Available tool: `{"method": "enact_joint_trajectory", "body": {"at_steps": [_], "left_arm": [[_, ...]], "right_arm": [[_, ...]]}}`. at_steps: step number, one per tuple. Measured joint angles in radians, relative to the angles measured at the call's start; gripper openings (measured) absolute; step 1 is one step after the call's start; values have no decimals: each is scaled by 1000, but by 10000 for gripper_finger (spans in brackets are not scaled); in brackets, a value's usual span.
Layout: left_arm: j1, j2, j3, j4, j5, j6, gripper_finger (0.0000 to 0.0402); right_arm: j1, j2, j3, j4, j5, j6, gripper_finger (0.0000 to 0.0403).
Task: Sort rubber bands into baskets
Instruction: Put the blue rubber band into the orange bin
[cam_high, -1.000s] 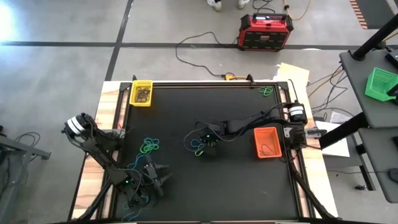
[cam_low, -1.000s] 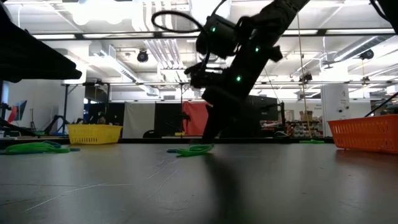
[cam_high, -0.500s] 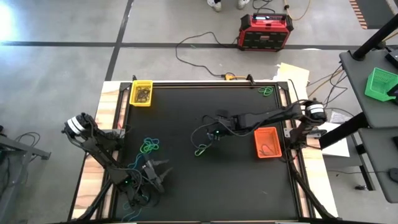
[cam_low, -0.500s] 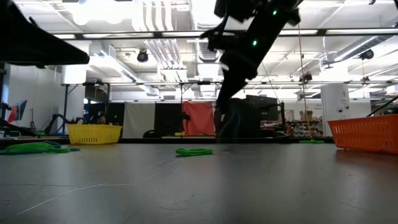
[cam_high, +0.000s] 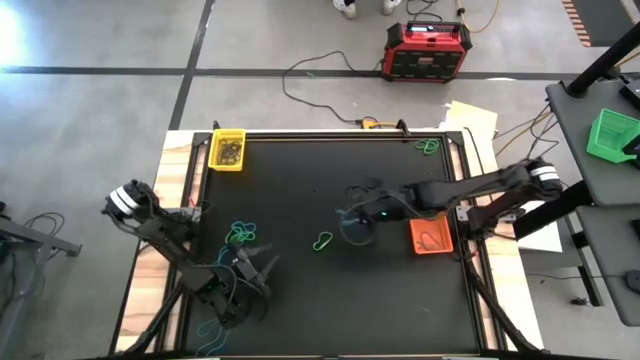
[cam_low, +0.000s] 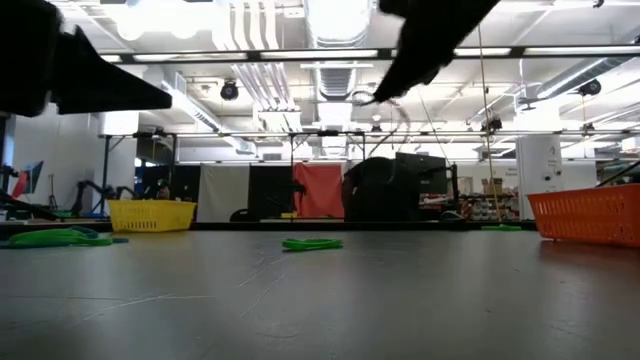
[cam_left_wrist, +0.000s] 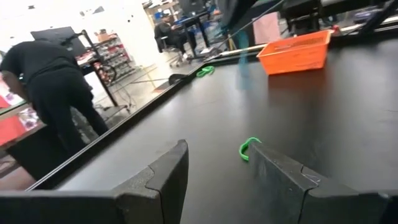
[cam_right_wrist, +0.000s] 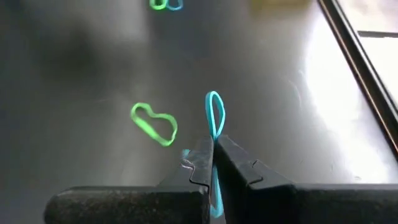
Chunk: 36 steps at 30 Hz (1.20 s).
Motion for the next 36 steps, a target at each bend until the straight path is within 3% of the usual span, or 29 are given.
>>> {"method": "enact_joint_trajectory", "body": {"at_steps": [8, 14, 20, 28, 36], "left_arm": [[17, 0, 13, 12, 84, -38, 152], [20, -2, 18, 6, -23, -1, 152], [34, -49, 18, -39, -19, 8, 152], [43, -115, 18, -119, -18, 74, 152], [67, -129, 18, -176, -17, 72, 152]], "right_arm": [[88, -188, -16, -264, -1, 109, 9], [103, -308, -16, -570, -49, 324, 9], [105, -374, -69, -836, -75, 607, 9], [109, -391, -296, -777, -80, 1023, 9], [114, -385, -424, -568, -131, 1097, 9]]}}
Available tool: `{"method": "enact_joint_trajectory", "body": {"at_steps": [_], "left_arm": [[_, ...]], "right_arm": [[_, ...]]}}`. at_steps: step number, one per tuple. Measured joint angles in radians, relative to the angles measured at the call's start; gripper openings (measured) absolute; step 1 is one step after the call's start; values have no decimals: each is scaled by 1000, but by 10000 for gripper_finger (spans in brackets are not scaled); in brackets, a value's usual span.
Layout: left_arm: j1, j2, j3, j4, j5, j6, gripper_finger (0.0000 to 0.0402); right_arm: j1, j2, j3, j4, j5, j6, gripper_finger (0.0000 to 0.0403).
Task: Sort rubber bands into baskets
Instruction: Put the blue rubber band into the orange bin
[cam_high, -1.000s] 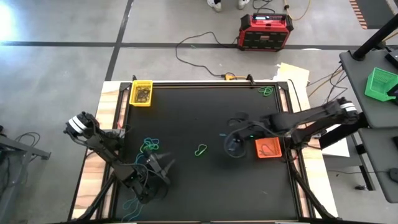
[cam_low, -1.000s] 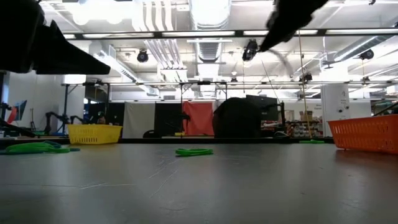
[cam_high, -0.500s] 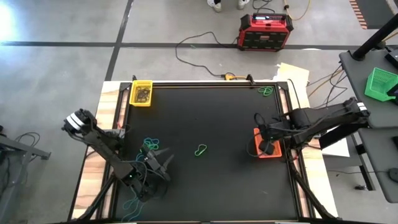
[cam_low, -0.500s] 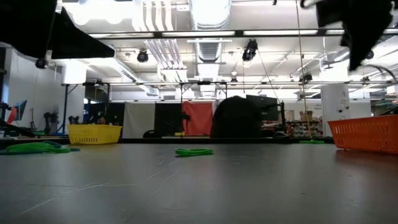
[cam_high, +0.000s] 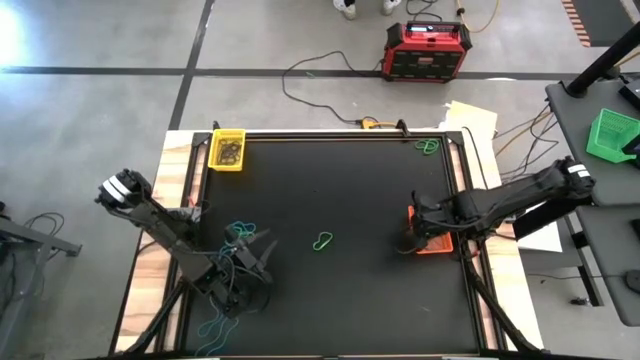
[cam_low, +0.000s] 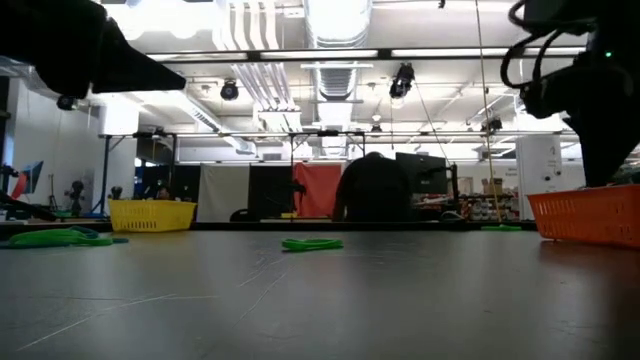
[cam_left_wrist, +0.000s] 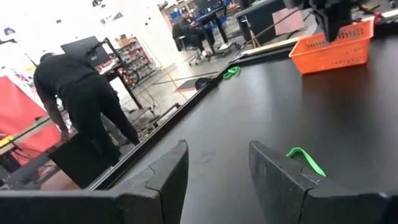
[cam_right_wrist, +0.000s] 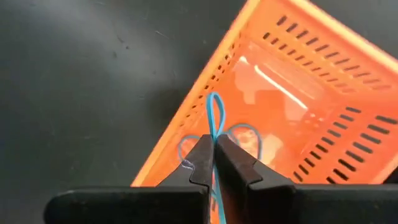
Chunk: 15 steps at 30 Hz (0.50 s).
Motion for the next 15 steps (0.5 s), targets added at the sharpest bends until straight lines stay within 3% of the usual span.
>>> {"method": "enact_joint_trajectory", "body": {"at_steps": [11, 15], "left_arm": [[69, 3, 0, 0, 140, -6, 152], [82, 3, 0, 0, 153, 1, 152]], "right_arm": [[0, 17, -80, 2, -1, 119, 9], [-1, 20, -79, 3, 47, 96, 16]]}}
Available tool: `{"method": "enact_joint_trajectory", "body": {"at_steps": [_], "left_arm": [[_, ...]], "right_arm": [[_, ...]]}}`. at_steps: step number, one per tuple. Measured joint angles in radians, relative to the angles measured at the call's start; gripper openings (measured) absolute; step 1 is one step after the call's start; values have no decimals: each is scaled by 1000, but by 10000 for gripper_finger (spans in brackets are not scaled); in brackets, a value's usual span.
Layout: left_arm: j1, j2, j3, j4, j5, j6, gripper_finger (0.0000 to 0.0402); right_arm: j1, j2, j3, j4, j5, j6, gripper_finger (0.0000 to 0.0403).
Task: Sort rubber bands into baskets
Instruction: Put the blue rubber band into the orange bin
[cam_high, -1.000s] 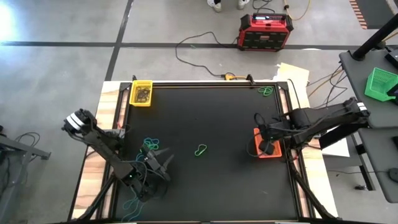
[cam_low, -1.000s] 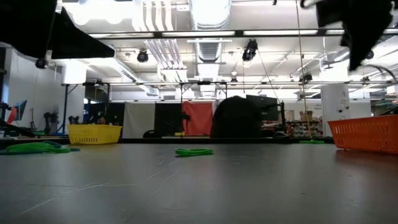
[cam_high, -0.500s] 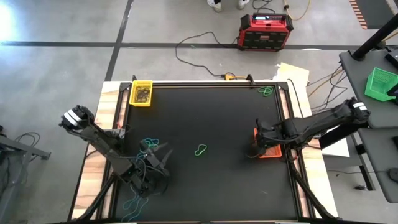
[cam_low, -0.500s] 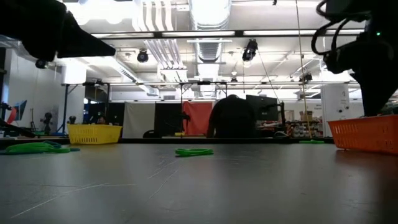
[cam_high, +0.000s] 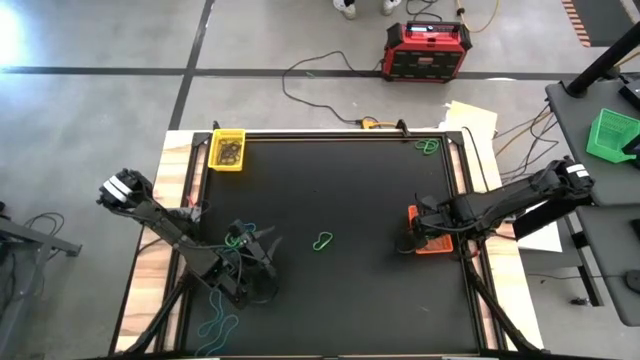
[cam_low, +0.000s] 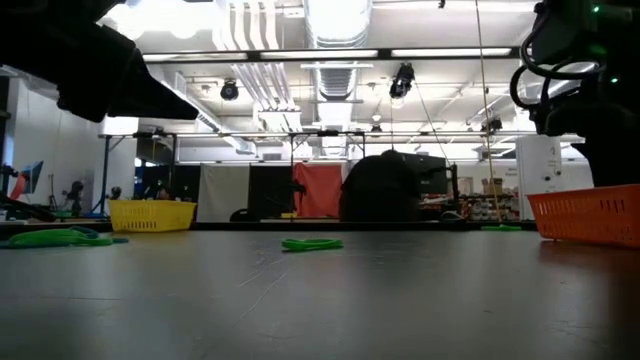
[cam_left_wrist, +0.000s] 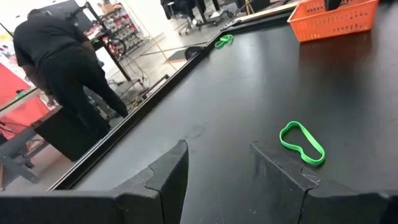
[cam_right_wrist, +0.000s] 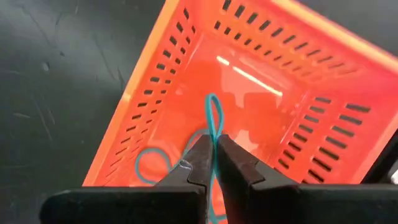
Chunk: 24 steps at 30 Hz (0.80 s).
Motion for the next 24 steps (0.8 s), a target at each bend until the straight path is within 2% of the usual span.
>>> {"method": "enact_joint_trajectory", "body": {"at_steps": [3, 7, 14, 17, 19, 24], "left_arm": [[5, 0, 0, 0, 10, 0, 152], [9, -3, 21, -3, 106, 17, 152], [7, -4, 183, -4, 243, 167, 152], [3, -4, 270, -72, 373, 225, 152], [-6, -4, 330, -172, 471, 201, 152], [-36, -4, 457, -428, 791, -67, 152]], "right_arm": [[0, 0, 0, 0, 5, -32, 32], [0, -1, 0, -1, 3, -85, 66], [0, -2, 25, -15, 5, -106, 131], [0, -2, 82, -42, 16, -148, 151], [1, -1, 133, -55, 38, -187, 159], [20, -1, 245, -47, 139, -281, 164]]}}
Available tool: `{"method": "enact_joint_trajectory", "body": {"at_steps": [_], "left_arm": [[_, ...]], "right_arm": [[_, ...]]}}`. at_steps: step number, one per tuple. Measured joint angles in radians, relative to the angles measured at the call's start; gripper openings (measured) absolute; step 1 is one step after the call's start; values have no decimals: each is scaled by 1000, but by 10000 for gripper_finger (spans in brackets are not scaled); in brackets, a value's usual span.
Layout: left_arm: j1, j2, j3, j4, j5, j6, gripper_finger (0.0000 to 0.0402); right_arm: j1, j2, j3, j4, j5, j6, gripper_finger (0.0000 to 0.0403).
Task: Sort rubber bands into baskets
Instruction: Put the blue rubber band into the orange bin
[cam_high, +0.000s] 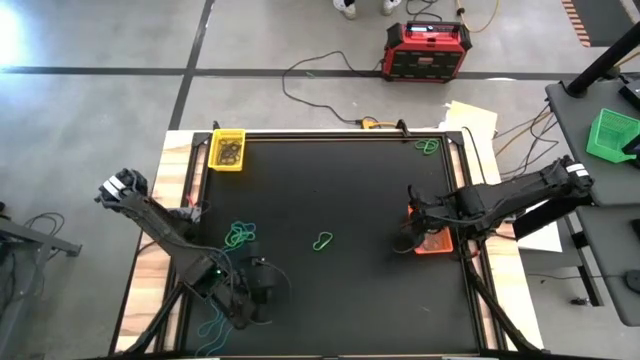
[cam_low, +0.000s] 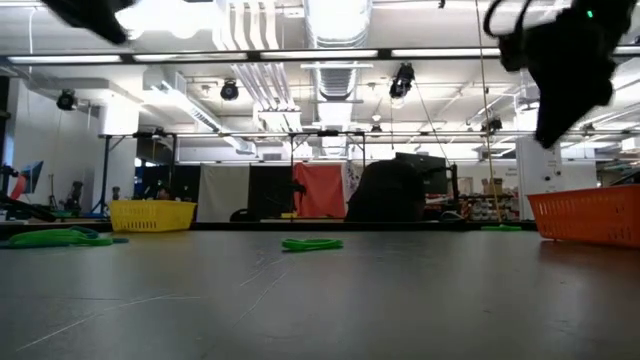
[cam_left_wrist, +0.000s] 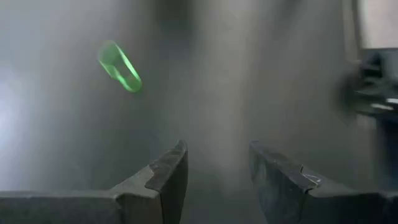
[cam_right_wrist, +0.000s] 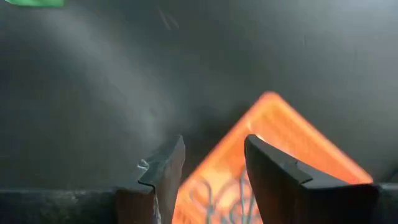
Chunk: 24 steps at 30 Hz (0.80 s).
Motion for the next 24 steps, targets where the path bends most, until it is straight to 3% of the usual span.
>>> {"method": "enact_joint_trajectory", "body": {"at_steps": [5, 14, 24], "left_arm": [[-75, 1, 41, -51, 167, -288, 152], [-288, 98, 35, -48, 207, -740, 152], [-351, 339, 58, -54, 287, -844, 119]], "right_arm": [[42, 0, 80, 81, 103, -129, 165], [142, 47, 127, 161, 142, -216, 164], [308, 237, 242, 242, 192, -204, 164]]}}
